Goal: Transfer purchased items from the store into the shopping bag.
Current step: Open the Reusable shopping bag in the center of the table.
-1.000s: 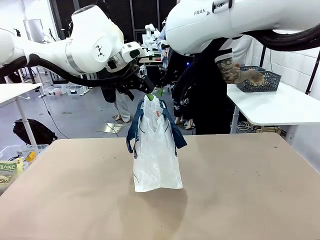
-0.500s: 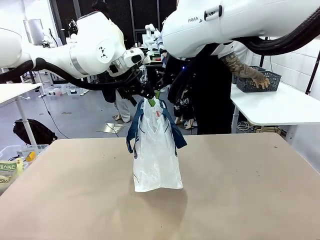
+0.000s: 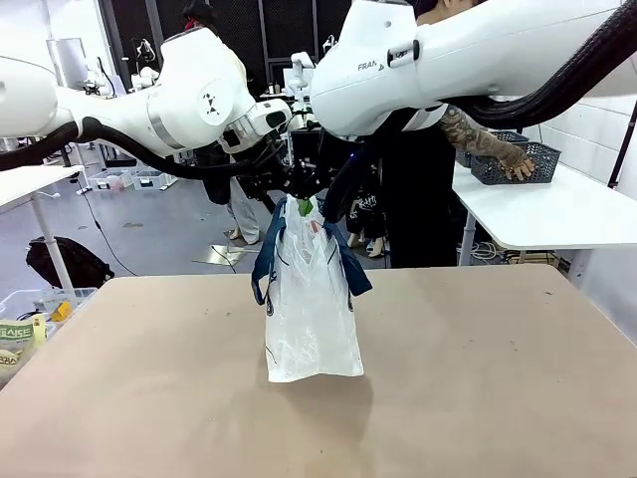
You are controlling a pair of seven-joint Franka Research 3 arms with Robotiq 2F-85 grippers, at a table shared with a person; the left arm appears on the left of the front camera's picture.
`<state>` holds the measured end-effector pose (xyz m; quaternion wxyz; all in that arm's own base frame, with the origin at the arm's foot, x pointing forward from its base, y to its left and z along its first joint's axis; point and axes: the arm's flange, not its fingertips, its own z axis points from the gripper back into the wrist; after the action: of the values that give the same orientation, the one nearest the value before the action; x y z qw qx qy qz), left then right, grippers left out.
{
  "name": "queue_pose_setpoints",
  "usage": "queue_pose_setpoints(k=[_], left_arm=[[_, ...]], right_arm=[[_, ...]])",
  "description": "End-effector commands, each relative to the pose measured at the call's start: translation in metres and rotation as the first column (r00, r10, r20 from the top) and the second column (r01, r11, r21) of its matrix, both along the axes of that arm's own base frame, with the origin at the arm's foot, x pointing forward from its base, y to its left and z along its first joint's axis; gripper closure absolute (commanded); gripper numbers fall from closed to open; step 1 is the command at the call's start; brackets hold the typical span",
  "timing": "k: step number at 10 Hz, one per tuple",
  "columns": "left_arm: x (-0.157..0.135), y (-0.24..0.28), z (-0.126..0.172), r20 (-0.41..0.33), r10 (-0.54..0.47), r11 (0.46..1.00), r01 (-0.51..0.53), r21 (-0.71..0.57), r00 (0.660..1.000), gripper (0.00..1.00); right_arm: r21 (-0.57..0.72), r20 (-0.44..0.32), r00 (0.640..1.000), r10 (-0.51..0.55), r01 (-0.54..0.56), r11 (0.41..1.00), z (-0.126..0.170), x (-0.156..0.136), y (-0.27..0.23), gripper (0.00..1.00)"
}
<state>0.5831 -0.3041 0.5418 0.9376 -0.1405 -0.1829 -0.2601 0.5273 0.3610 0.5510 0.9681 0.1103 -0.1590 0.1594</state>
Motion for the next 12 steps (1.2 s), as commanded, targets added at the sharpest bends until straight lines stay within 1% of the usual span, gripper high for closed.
queue_pose_setpoints(k=[1,2,5,6,7,10,11,12], left_arm=[[0.001,0.000,0.005,-0.017,-0.001,1.000,0.000,-0.027,1.000,0.00],[0.002,0.001,0.006,-0.020,0.007,1.000,-0.007,-0.028,1.000,0.00],[0.002,0.002,0.007,-0.031,0.028,0.999,-0.028,-0.020,0.999,0.00],[0.002,0.003,0.008,-0.033,0.029,0.999,-0.030,-0.022,0.999,0.09],[0.002,0.004,0.008,-0.029,0.030,0.999,-0.031,-0.028,0.999,0.29],[0.001,0.006,0.009,-0.032,0.034,0.998,-0.036,-0.042,0.999,0.86],[0.001,0.007,0.010,-0.032,0.036,0.998,-0.037,-0.044,0.999,1.00],[-0.001,0.008,0.010,-0.031,0.038,0.998,-0.039,-0.048,0.999,1.00]], right_arm=[[0.025,-0.014,1.000,-0.022,0.023,0.999,-0.006,0.008,0.010,0.00],[0.011,-0.035,0.999,-0.022,0.023,1.000,-0.010,0.011,0.012,0.00],[-0.029,-0.056,0.997,-0.054,0.053,0.998,-0.016,0.005,0.005,0.00],[-0.033,-0.047,0.997,-0.056,0.054,0.998,-0.016,0.001,0.002,0.00],[-0.039,-0.028,0.998,-0.056,0.055,0.998,-0.015,-0.002,0.000,0.12],[-0.041,-0.039,0.997,-0.070,0.068,0.997,-0.016,-0.001,-0.003,0.66],[-0.041,-0.046,0.997,-0.068,0.066,0.997,-0.018,0.000,-0.002,0.85],[-0.046,-0.055,0.996,-0.069,0.066,0.997,-0.020,0.001,-0.002,1.00]])
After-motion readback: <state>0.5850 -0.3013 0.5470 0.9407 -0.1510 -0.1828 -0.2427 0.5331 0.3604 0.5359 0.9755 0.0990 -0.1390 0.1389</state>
